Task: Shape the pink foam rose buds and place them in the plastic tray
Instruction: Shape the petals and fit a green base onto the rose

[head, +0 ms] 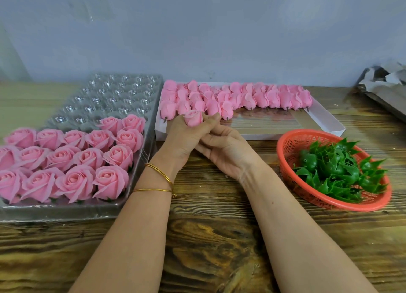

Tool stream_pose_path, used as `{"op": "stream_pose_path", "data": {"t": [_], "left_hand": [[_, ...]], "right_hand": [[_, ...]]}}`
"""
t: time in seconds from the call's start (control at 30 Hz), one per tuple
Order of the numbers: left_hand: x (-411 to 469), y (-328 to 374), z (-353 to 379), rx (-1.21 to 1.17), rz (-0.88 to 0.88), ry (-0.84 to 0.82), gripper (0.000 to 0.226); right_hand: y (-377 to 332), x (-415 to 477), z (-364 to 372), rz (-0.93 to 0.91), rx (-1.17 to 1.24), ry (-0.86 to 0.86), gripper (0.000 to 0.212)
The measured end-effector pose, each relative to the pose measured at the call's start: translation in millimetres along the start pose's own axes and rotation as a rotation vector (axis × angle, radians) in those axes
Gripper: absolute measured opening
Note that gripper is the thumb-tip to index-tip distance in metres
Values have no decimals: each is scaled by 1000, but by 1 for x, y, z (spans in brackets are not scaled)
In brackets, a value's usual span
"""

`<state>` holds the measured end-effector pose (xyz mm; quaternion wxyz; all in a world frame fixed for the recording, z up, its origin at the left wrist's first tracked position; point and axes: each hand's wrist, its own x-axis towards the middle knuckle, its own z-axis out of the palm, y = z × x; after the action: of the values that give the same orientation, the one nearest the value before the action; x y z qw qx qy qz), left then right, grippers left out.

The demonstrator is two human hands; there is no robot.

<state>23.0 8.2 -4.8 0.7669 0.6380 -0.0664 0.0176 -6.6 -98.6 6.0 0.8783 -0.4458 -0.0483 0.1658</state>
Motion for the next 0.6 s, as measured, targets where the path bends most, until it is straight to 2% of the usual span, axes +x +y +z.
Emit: {"op": "stream_pose_path", "data": {"t": [0.2,0.37,0.47,0.6], "left_hand": [[3,-2,1,24,28,40,13],[3,-3,3,150,66,66,14],[2,-2,6,211,93,83,19],[1,-2,6,261,130,105,25]], "right_hand": [[3,5,-3,-49,-56,65,40],[1,7,-6,-142,-332,238,26],[1,7,-4,-273,-465,349,31],[-1,7,0,-476,-503,415,15]]}}
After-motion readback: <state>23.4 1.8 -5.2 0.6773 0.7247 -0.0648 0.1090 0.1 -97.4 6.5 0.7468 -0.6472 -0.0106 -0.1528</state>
